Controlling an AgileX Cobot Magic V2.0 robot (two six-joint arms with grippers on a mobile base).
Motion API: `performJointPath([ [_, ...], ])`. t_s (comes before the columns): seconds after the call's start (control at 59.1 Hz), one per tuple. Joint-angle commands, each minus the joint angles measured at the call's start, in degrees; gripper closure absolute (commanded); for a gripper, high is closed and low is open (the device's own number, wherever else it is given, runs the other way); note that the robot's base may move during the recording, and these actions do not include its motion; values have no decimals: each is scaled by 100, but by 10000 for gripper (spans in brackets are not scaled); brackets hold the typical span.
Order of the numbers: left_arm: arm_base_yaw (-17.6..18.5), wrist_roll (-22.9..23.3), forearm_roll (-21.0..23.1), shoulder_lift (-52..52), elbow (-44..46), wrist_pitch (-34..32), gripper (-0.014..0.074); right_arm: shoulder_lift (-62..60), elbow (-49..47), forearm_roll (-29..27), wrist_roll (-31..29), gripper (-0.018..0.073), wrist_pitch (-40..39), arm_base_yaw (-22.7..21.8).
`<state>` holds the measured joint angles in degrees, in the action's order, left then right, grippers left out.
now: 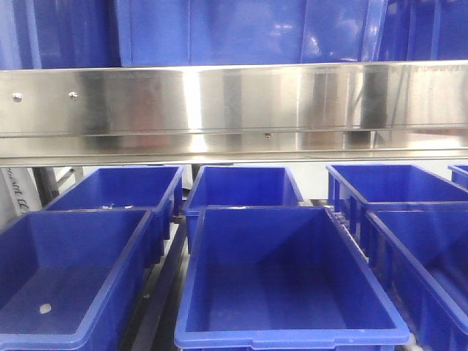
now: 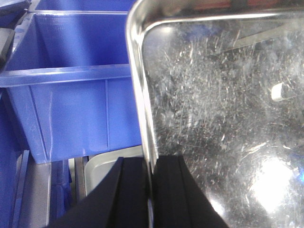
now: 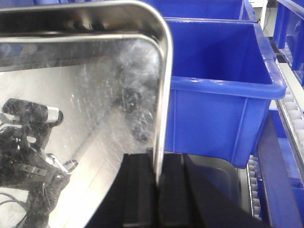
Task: Stack silver trays without gaps
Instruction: 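Drive up to the other rack of blue bins holding the tray, then lower the tray with both grippers onto the silver tray on the shelf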
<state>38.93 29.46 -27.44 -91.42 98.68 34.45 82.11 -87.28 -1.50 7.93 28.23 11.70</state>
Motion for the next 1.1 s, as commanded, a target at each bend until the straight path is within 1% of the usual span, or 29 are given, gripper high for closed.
performJointPath([
  [0.0,73,-44,118,13,52,-410,603,-42,-14,-112,-102,628,-317,78],
  [0.169,73,-44,1,0,52,-435,603,-42,-14,-112,-102,628,-489,78],
  [0.271,73,-44,-35,-72,52,-310,603,-5,-14,-112,-102,628,-473,78],
  [0.372,73,-44,-154,-289,52,79,603,164,-14,-112,-102,628,-233,78],
  [0.49,73,-44,-164,-597,40,454,603,523,-14,-112,-102,628,82,78],
  [0.676,73,-44,-164,-1080,32,517,603,1185,-14,-112,-102,628,304,78],
  [0.829,73,-44,-179,-1256,32,532,603,1523,-14,-112,-102,628,479,78],
  [0.93,73,-44,-295,-1285,32,532,602,1680,-14,-112,-102,628,479,78],
  [1.015,73,-44,-375,-1285,32,520,573,1722,-14,-112,-102,626,444,78],
  [1.082,73,-44,-399,-1285,32,480,499,1722,-14,-112,-102,626,408,78],
])
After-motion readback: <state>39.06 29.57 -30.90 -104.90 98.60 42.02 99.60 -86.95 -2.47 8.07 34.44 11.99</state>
